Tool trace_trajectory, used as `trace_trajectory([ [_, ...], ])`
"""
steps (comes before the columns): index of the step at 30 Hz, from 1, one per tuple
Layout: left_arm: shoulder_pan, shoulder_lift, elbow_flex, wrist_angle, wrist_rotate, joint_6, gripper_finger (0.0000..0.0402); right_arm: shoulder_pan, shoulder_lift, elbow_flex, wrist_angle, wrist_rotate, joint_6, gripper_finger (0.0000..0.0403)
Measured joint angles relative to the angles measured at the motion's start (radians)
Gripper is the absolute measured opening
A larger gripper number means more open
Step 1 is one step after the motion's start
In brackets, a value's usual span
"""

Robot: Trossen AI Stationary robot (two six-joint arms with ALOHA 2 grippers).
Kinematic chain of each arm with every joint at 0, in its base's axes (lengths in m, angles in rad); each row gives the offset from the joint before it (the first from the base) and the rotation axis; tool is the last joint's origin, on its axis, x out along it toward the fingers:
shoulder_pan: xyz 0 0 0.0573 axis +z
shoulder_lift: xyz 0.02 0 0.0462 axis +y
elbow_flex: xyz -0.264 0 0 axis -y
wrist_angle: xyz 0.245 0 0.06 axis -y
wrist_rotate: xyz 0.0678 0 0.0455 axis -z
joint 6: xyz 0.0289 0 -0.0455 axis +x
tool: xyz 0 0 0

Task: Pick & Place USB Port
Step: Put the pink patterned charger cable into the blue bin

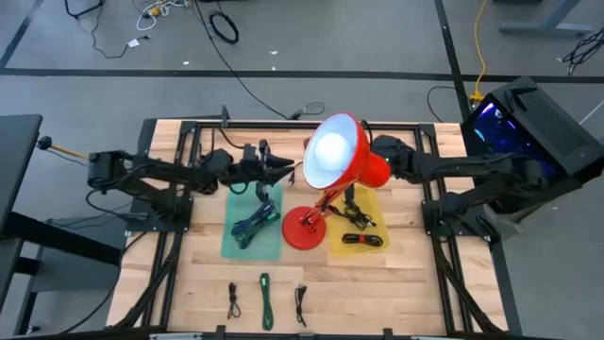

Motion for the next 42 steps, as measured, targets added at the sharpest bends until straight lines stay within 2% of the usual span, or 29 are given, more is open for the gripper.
trace_trajectory([
  [8,0.059,0.141,0.127,0.034,0.122,-0.013,0.0103,-0.056,0.108,0.000,0.188,-0.158,-0.021,0.0000],
  [12,0.084,0.185,0.176,0.015,0.175,-0.015,0.0103,-0.084,0.125,0.000,0.173,-0.170,-0.028,0.0000],
  [20,0.126,0.197,0.186,0.005,0.307,-0.067,0.0103,-0.134,0.121,0.000,0.161,-0.217,-0.038,0.0000],
  [24,0.126,0.197,0.186,0.003,0.302,-0.070,0.0087,-0.139,0.121,0.000,0.160,-0.223,-0.044,0.0000],
  [29,0.126,0.197,0.186,0.007,0.285,-0.055,0.0015,-0.139,0.120,0.000,0.160,-0.225,-0.047,0.0000],
  [35,0.125,0.195,0.186,-0.024,0.269,-0.039,0.0011,-0.139,0.123,0.000,0.140,-0.219,-0.050,0.0003],
  [42,0.151,0.181,0.183,-0.116,0.234,-0.052,0.0011,-0.142,0.120,0.001,0.081,-0.219,-0.060,0.0038],
])
